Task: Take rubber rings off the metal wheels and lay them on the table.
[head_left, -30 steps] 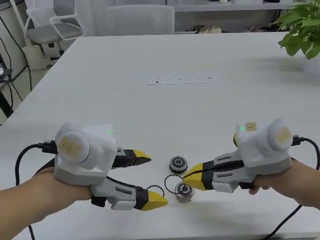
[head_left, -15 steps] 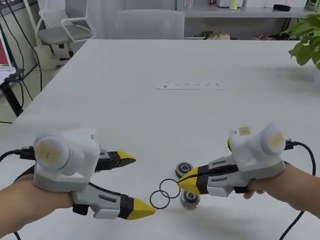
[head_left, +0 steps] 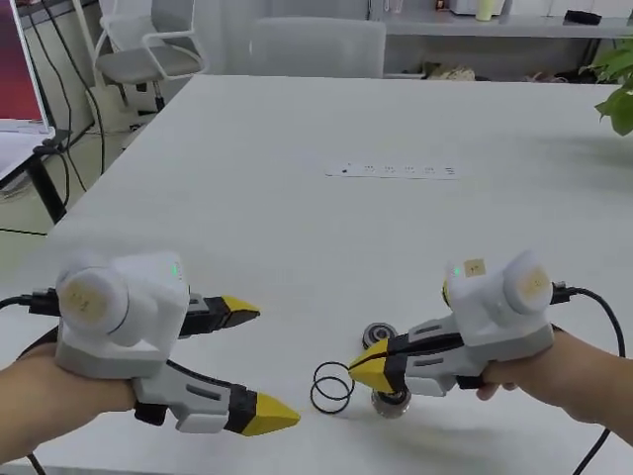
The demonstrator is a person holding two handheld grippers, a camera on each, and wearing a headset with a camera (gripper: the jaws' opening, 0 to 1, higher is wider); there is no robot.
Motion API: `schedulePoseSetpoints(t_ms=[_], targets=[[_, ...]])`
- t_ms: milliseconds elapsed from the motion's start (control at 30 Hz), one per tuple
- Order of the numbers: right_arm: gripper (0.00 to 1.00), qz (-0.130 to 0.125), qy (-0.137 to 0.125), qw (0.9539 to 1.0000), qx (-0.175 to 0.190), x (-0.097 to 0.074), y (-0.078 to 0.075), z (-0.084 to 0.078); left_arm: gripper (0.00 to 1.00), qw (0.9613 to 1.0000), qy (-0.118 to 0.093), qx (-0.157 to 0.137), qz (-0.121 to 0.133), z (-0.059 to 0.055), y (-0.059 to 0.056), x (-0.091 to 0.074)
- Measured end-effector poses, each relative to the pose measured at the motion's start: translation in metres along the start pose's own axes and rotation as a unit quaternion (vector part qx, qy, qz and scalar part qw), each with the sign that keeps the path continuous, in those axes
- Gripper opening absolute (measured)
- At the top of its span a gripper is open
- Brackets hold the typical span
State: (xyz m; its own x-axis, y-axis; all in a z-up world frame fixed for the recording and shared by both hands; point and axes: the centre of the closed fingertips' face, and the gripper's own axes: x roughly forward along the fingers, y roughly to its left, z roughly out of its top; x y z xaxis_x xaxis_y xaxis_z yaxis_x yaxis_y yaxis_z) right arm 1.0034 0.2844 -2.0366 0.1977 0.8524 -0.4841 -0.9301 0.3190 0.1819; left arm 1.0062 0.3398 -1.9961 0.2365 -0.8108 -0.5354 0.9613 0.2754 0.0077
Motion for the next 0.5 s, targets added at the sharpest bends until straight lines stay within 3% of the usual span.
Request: schedulePoseSetpoints(t_ms=[500], targets=[[0.00, 0.027, 0.032, 0.9990, -0.016, 0.017, 0.010, -0.012, 0.73, 0.9998, -0.001, -0.010, 0.015, -0.003, 0.008, -0.007]])
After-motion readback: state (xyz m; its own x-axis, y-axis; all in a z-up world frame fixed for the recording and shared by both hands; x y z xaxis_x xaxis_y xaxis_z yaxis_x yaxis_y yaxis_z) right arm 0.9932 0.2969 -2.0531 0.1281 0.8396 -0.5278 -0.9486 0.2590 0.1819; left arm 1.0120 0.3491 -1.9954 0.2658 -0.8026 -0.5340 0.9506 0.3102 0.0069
